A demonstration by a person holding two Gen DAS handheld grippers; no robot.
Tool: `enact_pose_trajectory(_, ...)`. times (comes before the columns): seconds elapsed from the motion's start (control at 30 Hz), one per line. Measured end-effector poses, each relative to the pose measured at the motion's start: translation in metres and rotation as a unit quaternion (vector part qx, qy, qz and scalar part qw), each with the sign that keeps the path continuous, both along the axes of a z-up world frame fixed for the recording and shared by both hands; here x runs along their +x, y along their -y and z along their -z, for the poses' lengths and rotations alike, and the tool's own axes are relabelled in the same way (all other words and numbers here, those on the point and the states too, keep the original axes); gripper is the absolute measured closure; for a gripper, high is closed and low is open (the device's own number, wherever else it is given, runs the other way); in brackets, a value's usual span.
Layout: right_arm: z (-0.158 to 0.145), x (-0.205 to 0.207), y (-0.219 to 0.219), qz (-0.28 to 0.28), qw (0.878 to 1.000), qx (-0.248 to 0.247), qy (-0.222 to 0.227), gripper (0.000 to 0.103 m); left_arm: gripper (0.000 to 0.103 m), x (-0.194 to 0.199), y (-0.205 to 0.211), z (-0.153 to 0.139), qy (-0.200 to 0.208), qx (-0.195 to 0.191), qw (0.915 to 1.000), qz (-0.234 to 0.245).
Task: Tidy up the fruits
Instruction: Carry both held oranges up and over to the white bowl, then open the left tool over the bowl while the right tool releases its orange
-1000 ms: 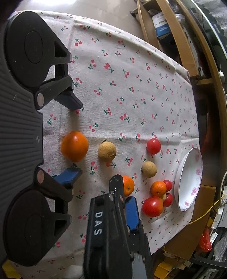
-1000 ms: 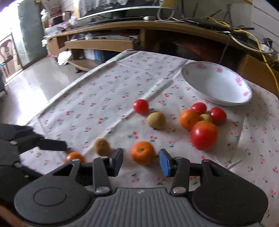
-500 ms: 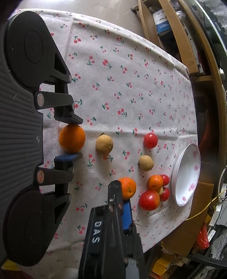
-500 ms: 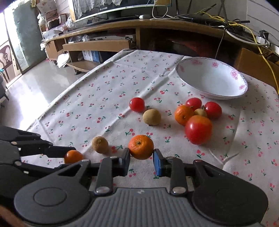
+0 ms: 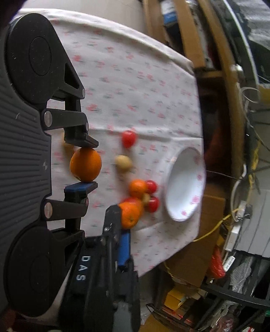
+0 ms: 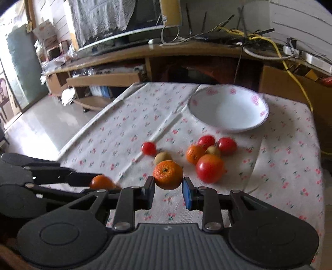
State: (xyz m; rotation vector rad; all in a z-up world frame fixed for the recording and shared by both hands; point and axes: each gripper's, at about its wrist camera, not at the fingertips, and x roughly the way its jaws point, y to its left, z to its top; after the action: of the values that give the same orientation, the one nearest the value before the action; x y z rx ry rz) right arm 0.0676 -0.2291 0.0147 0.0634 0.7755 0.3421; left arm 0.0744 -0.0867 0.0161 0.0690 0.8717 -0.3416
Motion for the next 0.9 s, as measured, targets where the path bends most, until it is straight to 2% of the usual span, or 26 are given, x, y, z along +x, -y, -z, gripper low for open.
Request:
enact_pose_trajectory(0.13,-0.009,0.020,0.018,0.037,0.999,0.010,0.006,0.060,0.060,0.035,0.016,-0.008,0.008,-0.010,0.9999,0.008)
enact_pose_trajectory(0.4,-0.012,0.085,0.054,0.085,0.996,0.030,0.003,0.060,0.060,0.104,0.049,-0.011,0.032,0.003,0.9992,0.023)
enact_pose_trajectory(0.67,0.010,0.138,0.077,0.089,0.995,0.027,-0.022,0.060,0.061,0.153,0.068,0.009,0.025,0.017,0.9991,0.030)
enact_pose_trajectory(0.9,0.029,0.158,0.077,0.078,0.996,0.024,-0.034,0.060,0.061,0.167,0.066,0.022,0.017,0.024,0.9993,0.022)
